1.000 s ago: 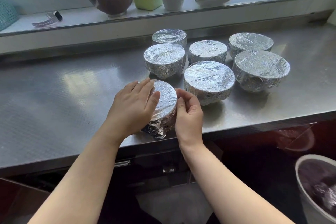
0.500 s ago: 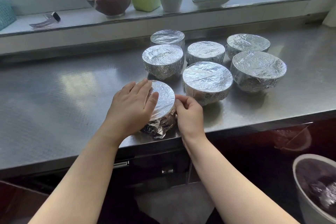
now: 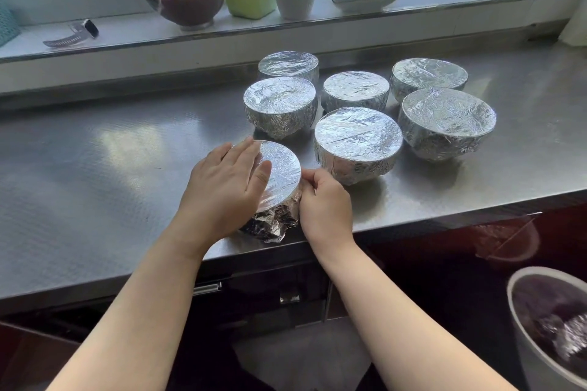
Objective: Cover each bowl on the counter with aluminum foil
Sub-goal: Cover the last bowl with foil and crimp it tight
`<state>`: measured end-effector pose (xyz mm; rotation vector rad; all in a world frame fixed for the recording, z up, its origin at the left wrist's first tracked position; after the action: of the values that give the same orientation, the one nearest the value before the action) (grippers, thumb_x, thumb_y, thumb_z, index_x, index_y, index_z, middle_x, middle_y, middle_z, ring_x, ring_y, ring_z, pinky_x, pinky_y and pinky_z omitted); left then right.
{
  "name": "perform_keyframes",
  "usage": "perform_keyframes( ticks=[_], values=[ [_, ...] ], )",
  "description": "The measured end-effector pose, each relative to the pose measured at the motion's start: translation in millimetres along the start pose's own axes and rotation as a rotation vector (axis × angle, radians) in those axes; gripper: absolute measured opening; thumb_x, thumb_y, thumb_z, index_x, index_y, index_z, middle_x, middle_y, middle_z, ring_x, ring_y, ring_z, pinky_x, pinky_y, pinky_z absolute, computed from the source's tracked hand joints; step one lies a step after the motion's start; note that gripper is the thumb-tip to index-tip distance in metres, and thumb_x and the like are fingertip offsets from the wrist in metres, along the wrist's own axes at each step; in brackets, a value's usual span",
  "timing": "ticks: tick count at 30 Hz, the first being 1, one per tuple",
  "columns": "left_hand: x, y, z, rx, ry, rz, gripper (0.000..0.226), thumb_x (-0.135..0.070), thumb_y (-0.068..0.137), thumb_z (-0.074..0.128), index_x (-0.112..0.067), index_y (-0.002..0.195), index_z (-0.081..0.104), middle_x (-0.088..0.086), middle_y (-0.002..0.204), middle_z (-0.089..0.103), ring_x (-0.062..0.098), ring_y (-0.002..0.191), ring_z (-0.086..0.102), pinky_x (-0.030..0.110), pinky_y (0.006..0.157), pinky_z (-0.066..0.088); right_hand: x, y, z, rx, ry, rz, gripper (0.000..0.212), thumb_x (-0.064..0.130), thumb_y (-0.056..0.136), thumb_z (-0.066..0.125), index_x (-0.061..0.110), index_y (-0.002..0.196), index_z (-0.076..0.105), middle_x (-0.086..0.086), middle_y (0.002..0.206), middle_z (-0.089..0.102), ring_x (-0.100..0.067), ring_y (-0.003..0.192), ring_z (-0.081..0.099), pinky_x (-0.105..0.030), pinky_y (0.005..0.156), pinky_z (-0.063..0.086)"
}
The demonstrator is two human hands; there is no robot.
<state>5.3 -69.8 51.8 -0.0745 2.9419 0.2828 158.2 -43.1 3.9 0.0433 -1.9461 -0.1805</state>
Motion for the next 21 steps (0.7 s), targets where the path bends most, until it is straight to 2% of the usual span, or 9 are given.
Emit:
perform_keyframes(
  ticks=[4, 7, 9, 10, 12, 14, 16, 18, 21],
  values=[
    [0.3, 0.1, 0.5, 0.008, 0.015, -0.005, 0.089, -0.066, 0.081, -0.008, -0.027, 0.154, 0.024, -0.010, 0.161, 0.021, 0.016, 0.148, 0.013, 0.035, 0.120, 0.011, 0.6, -2.2, 0.4, -0.019, -0.194, -0.123, 0.028, 0.020, 0.096, 0.046, 0.021, 0.103, 0.073, -0.004, 0.090, 0.075, -0.030, 0.094, 0.064, -0.042, 0.091, 0.047],
    [-0.7, -0.1, -0.5, 0.011, 0.022, -0.007, 0.089, -0.067, 0.081, -0.008, -0.027, 0.154, 0.024, -0.011, 0.161, 0.020, 0.016, 0.148, 0.013, 0.035, 0.120, 0.012, 1.8, -10.6, 2.2, -0.041, -0.342, -0.226, 0.042, 0.027, 0.086, 0.032, 0.020, 0.094, 0.072, -0.005, 0.088, 0.071, -0.027, 0.098, 0.064, -0.041, 0.090, 0.045],
    [-1.0, 0.1, -0.7, 0.009, 0.024, -0.010, 0.090, -0.067, 0.081, -0.008, -0.027, 0.154, 0.025, -0.011, 0.161, 0.021, 0.016, 0.148, 0.014, 0.035, 0.119, 0.012, -2.8, -13.4, 4.9, -0.053, -0.472, -0.266, 0.027, 0.017, 0.087, 0.047, 0.022, 0.099, 0.071, -0.003, 0.101, 0.070, -0.027, 0.114, 0.059, -0.042, 0.093, 0.042],
    [-0.7, -0.1, -1.1, 0.009, 0.025, -0.010, 0.090, -0.067, 0.081, -0.008, -0.027, 0.154, 0.025, -0.010, 0.161, 0.021, 0.016, 0.148, 0.014, 0.035, 0.119, 0.012, -5.3, -14.0, 7.0, -0.028, -0.551, -0.278, 0.026, 0.012, 0.088, 0.055, 0.023, 0.107, 0.069, -0.001, 0.114, 0.068, -0.026, 0.123, 0.054, -0.043, 0.096, 0.040],
    [-0.6, -0.6, -1.9, 0.012, 0.030, -0.012, 0.089, -0.066, 0.081, -0.008, -0.027, 0.154, 0.025, -0.010, 0.161, 0.021, 0.017, 0.148, 0.014, 0.036, 0.119, 0.013, -10.4, -14.2, 9.9, 0.088, -0.661, -0.305, 0.036, 0.009, 0.090, 0.054, 0.024, 0.121, 0.064, 0.001, 0.140, 0.054, -0.026, 0.137, 0.039, -0.043, 0.102, 0.034],
    [-0.9, -0.9, -2.7, 0.021, 0.034, -0.017, 0.085, -0.065, 0.083, -0.004, -0.027, 0.154, 0.025, -0.010, 0.161, 0.021, 0.017, 0.148, 0.014, 0.036, 0.119, 0.013, -15.8, -13.6, 7.6, 0.156, -0.658, -0.321, 0.043, 0.005, 0.088, 0.050, 0.020, 0.126, 0.061, 0.000, 0.147, 0.047, -0.027, 0.141, 0.034, -0.041, 0.106, 0.032],
    [-1.2, -1.0, -3.5, 0.035, 0.028, -0.038, 0.075, -0.060, 0.090, 0.003, -0.027, 0.154, 0.024, -0.010, 0.161, 0.020, 0.016, 0.148, 0.013, 0.036, 0.119, 0.012, -18.0, -13.1, 0.4, 0.162, -0.583, -0.285, 0.045, 0.005, 0.082, 0.049, 0.012, 0.125, 0.060, -0.006, 0.136, 0.056, -0.028, 0.131, 0.046, -0.038, 0.104, 0.037],
    [-2.4, -1.2, -4.2, 0.049, 0.026, -0.059, 0.065, -0.056, 0.097, 0.009, -0.026, 0.154, 0.023, -0.010, 0.162, 0.019, 0.017, 0.148, 0.012, 0.036, 0.118, 0.011, -14.8, -13.1, -11.0, 0.092, -0.472, -0.228, 0.046, 0.013, 0.080, 0.043, 0.007, 0.122, 0.061, -0.012, 0.122, 0.064, -0.032, 0.117, 0.055, -0.037, 0.098, 0.042],
    [-5.5, -2.1, -3.9, 0.055, 0.037, -0.080, 0.058, -0.050, 0.102, 0.016, -0.026, 0.154, 0.022, -0.009, 0.162, 0.018, 0.018, 0.149, 0.011, 0.035, 0.118, 0.010, -10.7, -12.8, -23.5, 0.082, -0.465, -0.175, 0.055, 0.020, 0.082, 0.030, 0.005, 0.126, 0.060, -0.013, 0.123, 0.063, -0.032, 0.117, 0.053, -0.034, 0.100, 0.037]
  ],
)
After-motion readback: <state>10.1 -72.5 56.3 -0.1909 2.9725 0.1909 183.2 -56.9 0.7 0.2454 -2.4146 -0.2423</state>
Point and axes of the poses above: each hand's wrist, its own y-axis towards the middle knuckle, its own z-axis out of the palm, x = y × z, the point moved 4 cm from there along y, towards the middle knuckle
